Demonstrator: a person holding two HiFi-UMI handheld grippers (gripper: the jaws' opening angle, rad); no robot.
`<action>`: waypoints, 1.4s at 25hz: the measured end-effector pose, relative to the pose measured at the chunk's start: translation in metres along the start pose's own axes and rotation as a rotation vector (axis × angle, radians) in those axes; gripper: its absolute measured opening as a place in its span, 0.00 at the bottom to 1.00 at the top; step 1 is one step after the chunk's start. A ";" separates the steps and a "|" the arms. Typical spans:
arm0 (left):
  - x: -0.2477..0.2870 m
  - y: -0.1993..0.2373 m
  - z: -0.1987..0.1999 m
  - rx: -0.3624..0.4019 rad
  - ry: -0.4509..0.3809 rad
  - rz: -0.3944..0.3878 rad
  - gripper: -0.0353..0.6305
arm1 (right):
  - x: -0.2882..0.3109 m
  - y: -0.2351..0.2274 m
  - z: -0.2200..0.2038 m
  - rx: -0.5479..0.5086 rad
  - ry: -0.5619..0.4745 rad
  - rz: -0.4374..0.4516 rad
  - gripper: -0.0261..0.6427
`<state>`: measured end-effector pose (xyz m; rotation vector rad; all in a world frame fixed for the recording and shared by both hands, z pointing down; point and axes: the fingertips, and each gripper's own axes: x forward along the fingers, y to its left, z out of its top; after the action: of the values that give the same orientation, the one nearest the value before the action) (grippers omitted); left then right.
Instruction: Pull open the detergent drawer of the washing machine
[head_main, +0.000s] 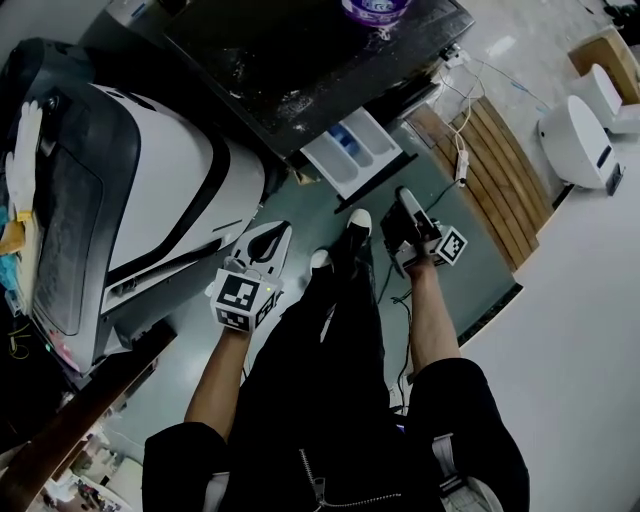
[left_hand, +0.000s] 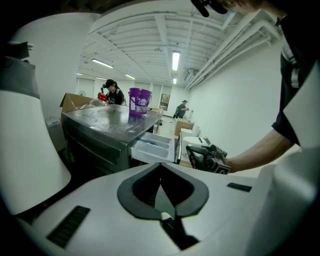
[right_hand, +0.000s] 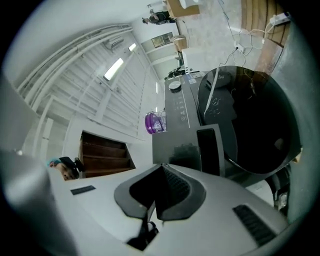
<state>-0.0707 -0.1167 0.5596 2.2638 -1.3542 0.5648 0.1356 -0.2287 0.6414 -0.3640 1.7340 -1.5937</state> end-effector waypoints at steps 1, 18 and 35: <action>0.001 -0.002 0.002 0.002 -0.004 -0.004 0.08 | 0.000 0.002 -0.001 -0.015 0.012 -0.017 0.05; -0.013 -0.017 0.026 0.052 -0.062 -0.049 0.08 | -0.004 0.028 -0.075 -0.445 0.380 -0.352 0.05; -0.027 -0.018 0.074 0.129 -0.160 -0.078 0.08 | 0.008 0.111 -0.085 -1.015 0.428 -0.520 0.05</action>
<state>-0.0574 -0.1309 0.4814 2.5006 -1.3305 0.4656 0.1023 -0.1504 0.5296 -1.0818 2.8925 -0.9949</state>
